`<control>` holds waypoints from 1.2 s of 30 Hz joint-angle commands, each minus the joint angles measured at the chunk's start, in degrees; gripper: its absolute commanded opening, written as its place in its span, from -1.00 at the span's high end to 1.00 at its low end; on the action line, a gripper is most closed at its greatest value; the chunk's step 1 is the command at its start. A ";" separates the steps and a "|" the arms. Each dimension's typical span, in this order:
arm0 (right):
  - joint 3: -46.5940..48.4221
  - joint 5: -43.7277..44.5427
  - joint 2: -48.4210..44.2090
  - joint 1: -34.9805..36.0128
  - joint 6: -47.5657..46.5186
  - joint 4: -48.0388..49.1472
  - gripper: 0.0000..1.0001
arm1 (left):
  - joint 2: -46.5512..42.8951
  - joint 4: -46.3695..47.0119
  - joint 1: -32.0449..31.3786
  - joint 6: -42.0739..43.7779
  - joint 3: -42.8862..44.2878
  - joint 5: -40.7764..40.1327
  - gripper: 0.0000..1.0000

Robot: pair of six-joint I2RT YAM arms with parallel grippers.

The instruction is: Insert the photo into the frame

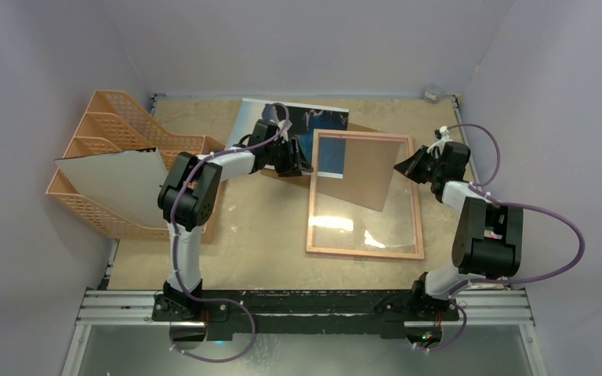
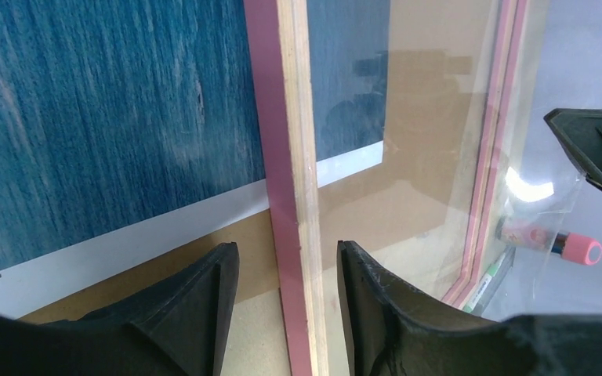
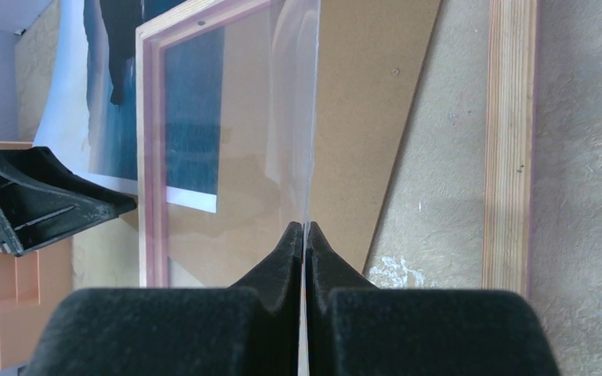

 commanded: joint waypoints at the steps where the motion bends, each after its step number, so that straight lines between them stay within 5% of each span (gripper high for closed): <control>1: -0.91 1.88 -2.92 -0.40 0.21 2.71 1.00 | 0.79 2.30 -0.22 -1.31 1.89 -0.02 0.00; 36: 3.26 3.76 1.26 -0.45 -6.89 -0.96 1.00 | 3.99 -5.26 -2.40 3.19 5.75 -3.78 0.13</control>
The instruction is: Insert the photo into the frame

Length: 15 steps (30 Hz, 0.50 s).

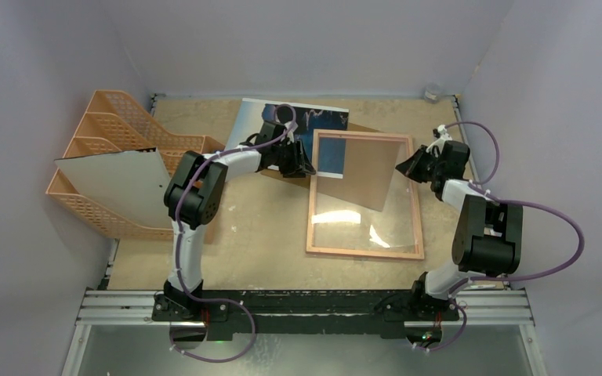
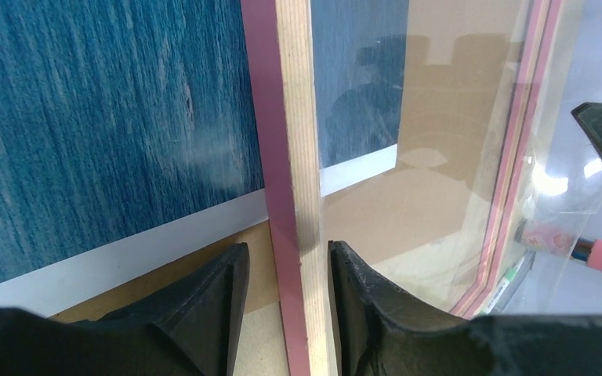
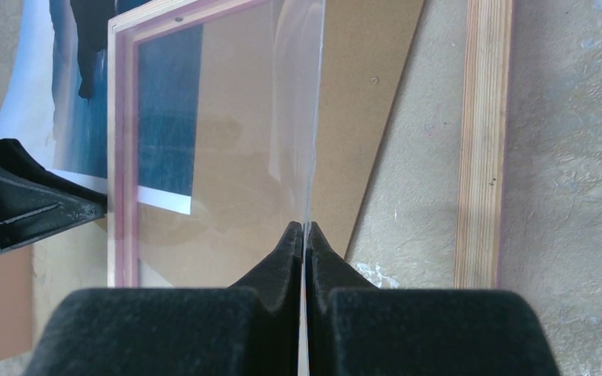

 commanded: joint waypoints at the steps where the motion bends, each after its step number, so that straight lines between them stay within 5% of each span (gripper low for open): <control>1: 2.49 2.53 0.34 -0.45 -2.50 -0.16 1.00 | 1.41 -1.66 -0.43 2.16 2.19 -1.67 0.14; 15: 2.57 0.82 2.04 -0.44 -2.81 0.79 1.00 | 2.57 -4.14 -0.87 3.58 3.76 -2.70 0.16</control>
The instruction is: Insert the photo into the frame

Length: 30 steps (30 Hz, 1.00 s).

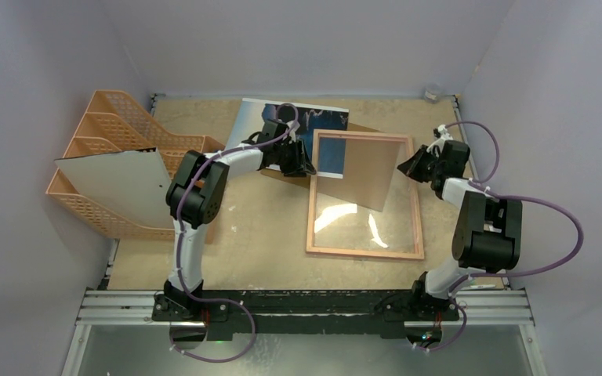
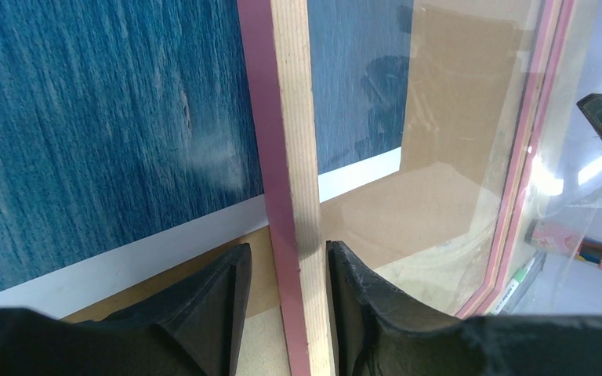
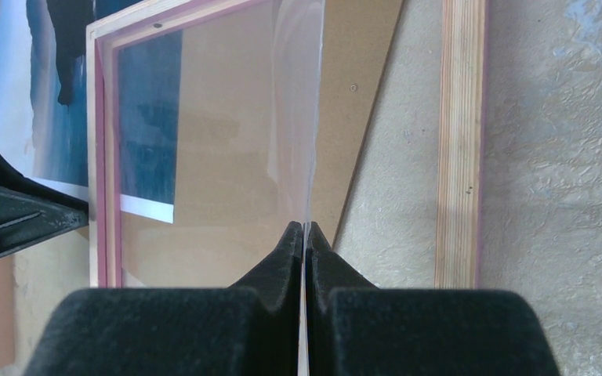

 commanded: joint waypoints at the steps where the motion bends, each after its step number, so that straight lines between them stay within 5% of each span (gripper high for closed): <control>1: 1.56 -1.31 0.78 -0.20 -1.46 0.89 1.00 | 1.67 -1.61 -0.46 2.24 1.55 -1.54 0.16; 6: 2.23 -3.06 0.93 -0.12 -0.55 -2.55 0.99 | 1.76 -1.39 -0.46 2.33 1.38 -1.21 0.22; 11: 1.09 -7.50 0.37 -0.12 1.85 -2.10 0.17 | 1.64 -1.11 -0.46 2.18 1.33 -1.29 0.26; 15: -1.67 -11.77 -1.10 -0.14 3.55 -0.56 -0.07 | 0.94 -0.39 -0.46 1.91 0.82 -1.10 0.27; 22: -5.38 -15.98 -2.85 -0.15 4.39 1.15 -0.01 | 0.12 0.09 -0.55 1.74 -0.16 -1.58 0.38; 30: -7.06 -19.02 -5.09 -0.08 7.22 3.64 0.73 | -1.66 -3.79 -0.55 5.49 2.19 -5.37 0.70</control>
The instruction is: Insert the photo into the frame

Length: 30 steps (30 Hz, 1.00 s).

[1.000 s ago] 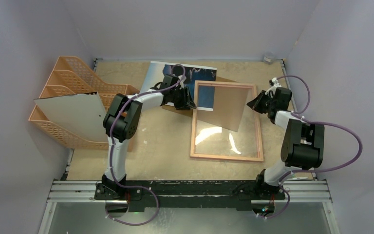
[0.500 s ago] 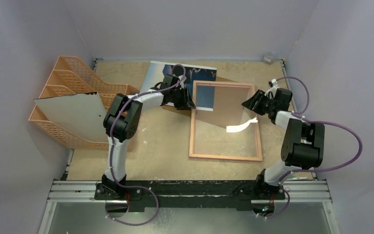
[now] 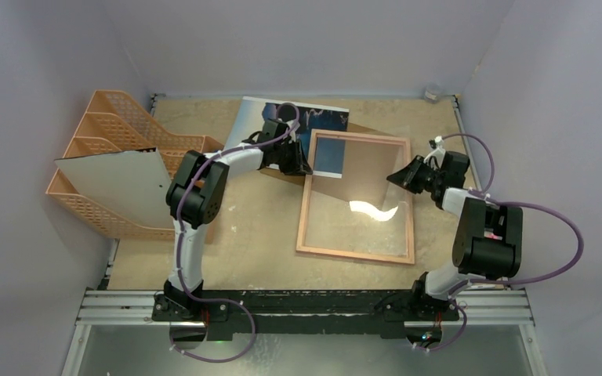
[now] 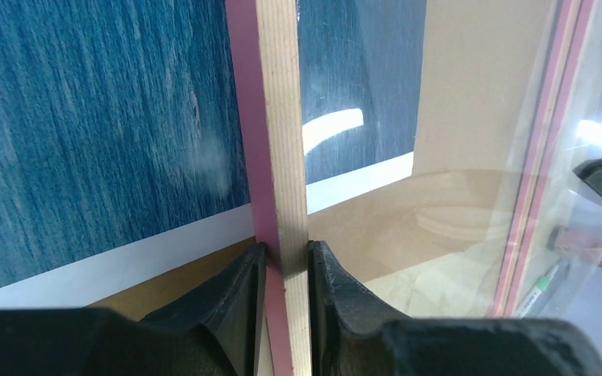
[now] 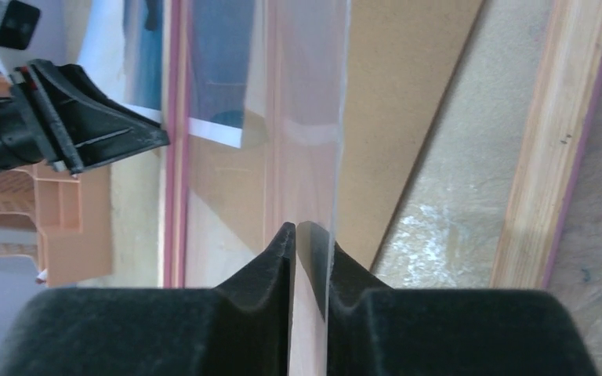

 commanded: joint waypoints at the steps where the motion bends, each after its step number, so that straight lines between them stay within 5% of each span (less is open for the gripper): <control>1: -0.78 -4.97 -3.37 0.78 2.79 2.65 0.75 | -2.40 -3.31 -0.46 4.04 1.87 -4.47 0.72; 17: -0.03 -2.61 -5.03 6.39 7.69 3.34 0.75 | -8.35 -8.50 2.20 7.96 1.21 -9.44 0.79; 24: 2.30 -1.98 -4.63 8.71 14.09 2.60 0.99 | -7.67 -10.66 5.05 9.37 1.50 -6.72 0.31; 30: 7.48 -3.90 -5.15 9.03 18.56 -2.06 1.00 | -9.03 -11.56 7.07 9.72 1.97 -6.91 -0.04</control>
